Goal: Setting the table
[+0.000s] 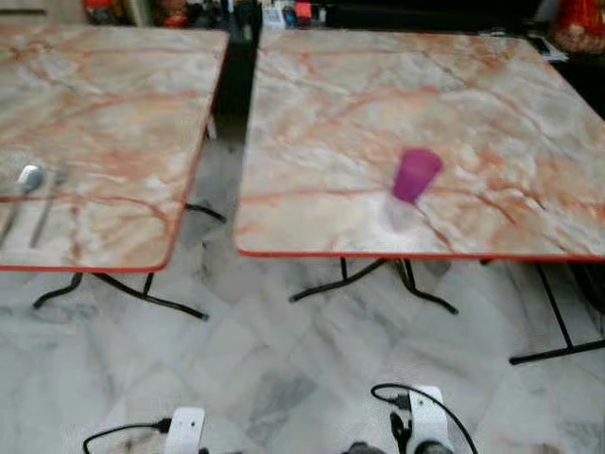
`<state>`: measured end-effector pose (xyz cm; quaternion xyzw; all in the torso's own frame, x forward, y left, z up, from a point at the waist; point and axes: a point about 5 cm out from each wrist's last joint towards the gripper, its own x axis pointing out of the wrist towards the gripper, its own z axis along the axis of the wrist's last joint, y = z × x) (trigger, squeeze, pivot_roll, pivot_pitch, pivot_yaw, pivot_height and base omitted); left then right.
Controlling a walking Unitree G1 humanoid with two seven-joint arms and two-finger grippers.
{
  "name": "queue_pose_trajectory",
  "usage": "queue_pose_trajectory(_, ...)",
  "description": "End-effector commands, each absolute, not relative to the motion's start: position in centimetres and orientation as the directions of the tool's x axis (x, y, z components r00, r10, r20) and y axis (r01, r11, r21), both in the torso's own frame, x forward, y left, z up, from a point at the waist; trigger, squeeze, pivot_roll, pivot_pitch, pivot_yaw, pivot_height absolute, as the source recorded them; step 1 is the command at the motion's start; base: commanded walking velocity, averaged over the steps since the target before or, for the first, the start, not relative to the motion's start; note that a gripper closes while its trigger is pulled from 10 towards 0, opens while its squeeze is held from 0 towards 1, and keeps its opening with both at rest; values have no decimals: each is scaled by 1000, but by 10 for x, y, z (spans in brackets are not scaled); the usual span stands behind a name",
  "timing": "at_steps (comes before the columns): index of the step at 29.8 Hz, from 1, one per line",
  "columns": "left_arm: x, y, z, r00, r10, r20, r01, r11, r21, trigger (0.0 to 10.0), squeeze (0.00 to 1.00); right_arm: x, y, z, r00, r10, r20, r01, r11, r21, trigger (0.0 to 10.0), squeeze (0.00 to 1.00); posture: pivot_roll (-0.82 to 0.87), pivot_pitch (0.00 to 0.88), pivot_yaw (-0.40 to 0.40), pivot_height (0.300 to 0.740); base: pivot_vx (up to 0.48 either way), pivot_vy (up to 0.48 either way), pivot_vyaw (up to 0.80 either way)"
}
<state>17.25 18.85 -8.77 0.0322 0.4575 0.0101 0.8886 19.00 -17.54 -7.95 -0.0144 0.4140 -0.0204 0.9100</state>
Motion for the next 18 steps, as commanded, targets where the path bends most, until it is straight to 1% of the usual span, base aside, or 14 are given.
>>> queue_pose_trajectory(1, 157, 181, -96, 526, 34, -850, 15, 999, 48, 10000, 0, 186, -183, -81, 649, -72, -758, 44, 997, -56, 10000, 0, -61, 216, -22, 740, 0, -401, 0)
queue_pose_trajectory(12, 157, 182, -96, 527, 35, -849, 13, 999, 49, 10000, 0, 186, -182, -81, 651, -73, -755, 49, 997, -54, 10000, 0, -59, 217, -22, 740, 0, -374, 0)
queue_pose_trajectory(13, 157, 182, -96, 526, 35, -850, 12, 999, 49, 10000, 0, 187, -186, -79, 657, -71, -751, 33, 997, -66, 10000, 0, -58, 218, -23, 740, 0, -364, 0)
queue_pose_trajectory(18, 157, 182, -96, 524, 38, -851, 11, 999, 51, 10000, 0, 189, -190, -78, 659, -66, -749, 11, 997, -79, 10000, 0, -59, 217, -24, 740, 0, -356, 760)
